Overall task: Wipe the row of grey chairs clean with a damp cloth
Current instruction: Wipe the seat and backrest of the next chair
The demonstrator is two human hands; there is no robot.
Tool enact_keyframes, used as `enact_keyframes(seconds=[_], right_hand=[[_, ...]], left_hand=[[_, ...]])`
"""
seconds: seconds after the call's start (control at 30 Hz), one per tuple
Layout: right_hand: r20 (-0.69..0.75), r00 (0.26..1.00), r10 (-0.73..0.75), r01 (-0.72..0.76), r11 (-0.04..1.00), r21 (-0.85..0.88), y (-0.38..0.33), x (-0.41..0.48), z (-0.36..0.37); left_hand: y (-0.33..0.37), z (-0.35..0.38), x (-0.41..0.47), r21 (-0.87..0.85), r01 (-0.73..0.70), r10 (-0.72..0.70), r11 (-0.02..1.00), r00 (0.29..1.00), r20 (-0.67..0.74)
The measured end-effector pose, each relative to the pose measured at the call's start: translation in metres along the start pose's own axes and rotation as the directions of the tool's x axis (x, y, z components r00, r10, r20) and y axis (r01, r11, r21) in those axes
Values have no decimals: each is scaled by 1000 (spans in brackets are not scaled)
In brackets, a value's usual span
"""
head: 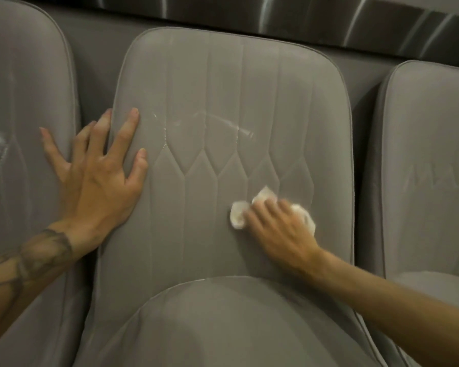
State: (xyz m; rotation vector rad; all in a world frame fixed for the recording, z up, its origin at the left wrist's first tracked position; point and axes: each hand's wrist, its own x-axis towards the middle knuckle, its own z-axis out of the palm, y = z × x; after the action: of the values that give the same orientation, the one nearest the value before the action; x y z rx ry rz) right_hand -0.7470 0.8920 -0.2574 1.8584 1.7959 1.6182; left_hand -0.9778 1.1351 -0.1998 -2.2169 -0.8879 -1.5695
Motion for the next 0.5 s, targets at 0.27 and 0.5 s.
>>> enact_keyframes(seconds=[0.27, 0.5], right_hand=[[-163, 981, 107, -114, 993, -31, 74, 65, -21], [-148, 980, 130, -134, 991, -13, 30, 56, -11]], left_hand=[[0, -2, -1, 2, 3, -3, 1000, 1000, 16], [-1, -1, 1, 12, 3, -3, 1000, 999, 35]])
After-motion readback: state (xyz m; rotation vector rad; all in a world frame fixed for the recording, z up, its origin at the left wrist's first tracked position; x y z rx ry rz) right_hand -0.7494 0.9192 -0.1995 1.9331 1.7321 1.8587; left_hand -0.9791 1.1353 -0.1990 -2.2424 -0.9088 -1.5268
